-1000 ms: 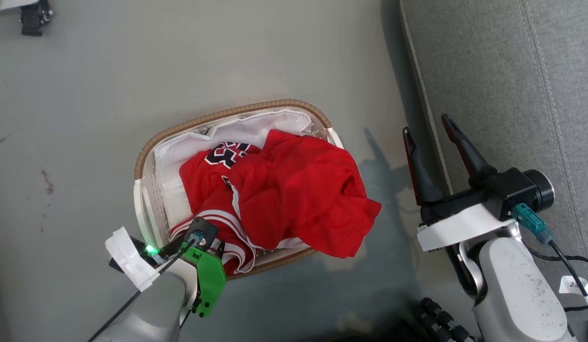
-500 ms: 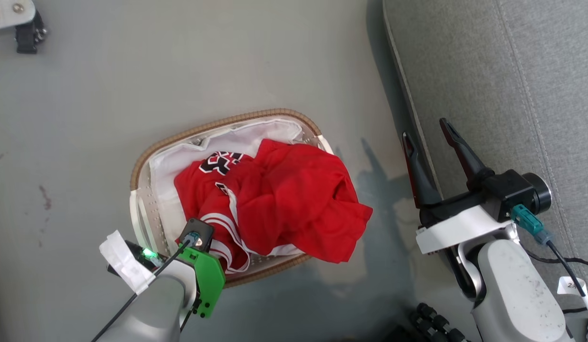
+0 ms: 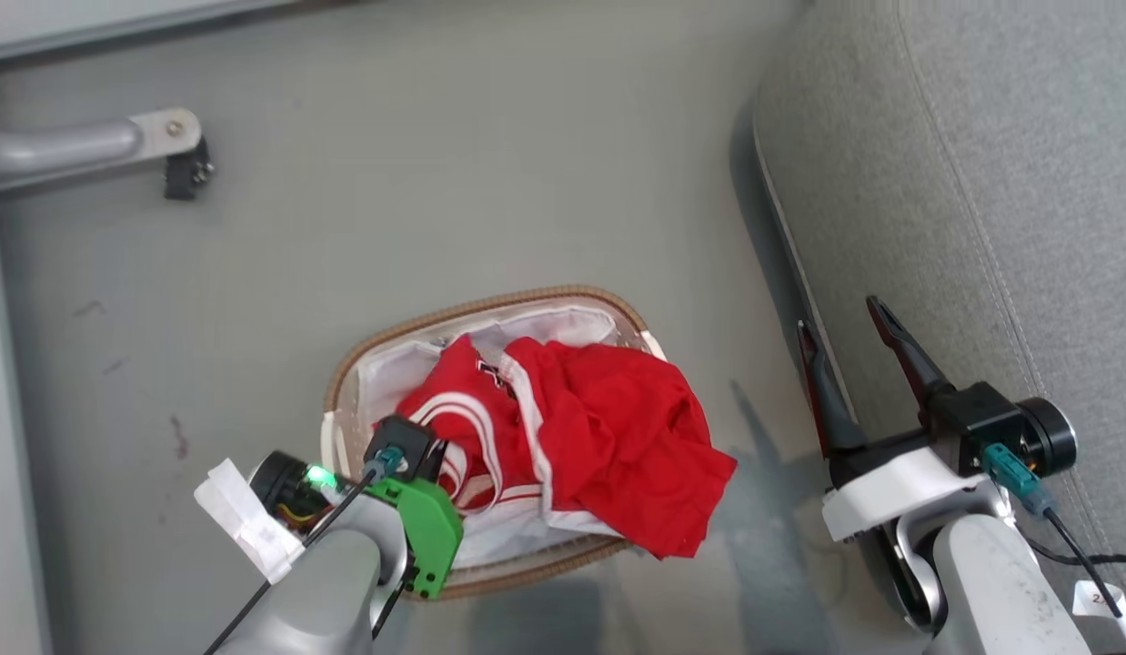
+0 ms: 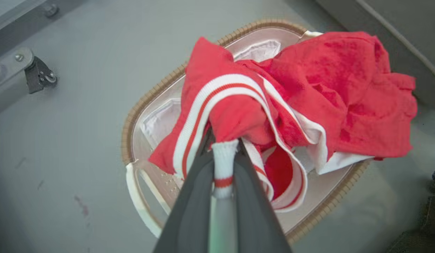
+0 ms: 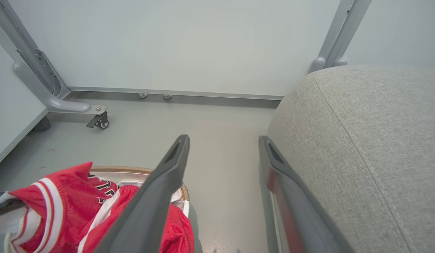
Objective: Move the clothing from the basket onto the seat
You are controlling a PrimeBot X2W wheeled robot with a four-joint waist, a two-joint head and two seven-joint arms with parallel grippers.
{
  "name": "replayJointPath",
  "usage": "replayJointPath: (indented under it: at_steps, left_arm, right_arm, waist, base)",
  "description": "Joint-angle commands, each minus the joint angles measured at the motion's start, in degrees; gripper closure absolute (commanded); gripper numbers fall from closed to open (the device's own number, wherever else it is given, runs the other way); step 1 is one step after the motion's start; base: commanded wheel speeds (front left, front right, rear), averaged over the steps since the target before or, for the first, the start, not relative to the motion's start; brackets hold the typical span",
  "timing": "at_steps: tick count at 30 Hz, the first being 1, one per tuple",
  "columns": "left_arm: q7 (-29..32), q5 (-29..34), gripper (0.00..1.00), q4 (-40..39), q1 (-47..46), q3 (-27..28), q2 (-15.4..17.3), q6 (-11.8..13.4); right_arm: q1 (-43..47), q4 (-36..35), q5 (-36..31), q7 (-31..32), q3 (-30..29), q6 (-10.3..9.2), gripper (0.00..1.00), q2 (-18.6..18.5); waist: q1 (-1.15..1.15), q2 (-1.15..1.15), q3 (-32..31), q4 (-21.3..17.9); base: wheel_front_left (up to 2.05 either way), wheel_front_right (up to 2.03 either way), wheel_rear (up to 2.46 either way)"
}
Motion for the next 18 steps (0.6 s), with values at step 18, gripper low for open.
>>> replayJointPath:
  at_steps: [18]
  left_arm:
    - [-0.38, 1.69, 1.00, -17.64, -3.83, -4.81, 4.90, -0.46]
  right_arm:
    - [10.43, 2.14, -2.31, -0.28, -1.69, 0.00, 0.00, -0.23]
  waist:
    - [0.00, 0.00, -24.51, 7.48]
  base:
    - [0.00, 0.00, 0.00]
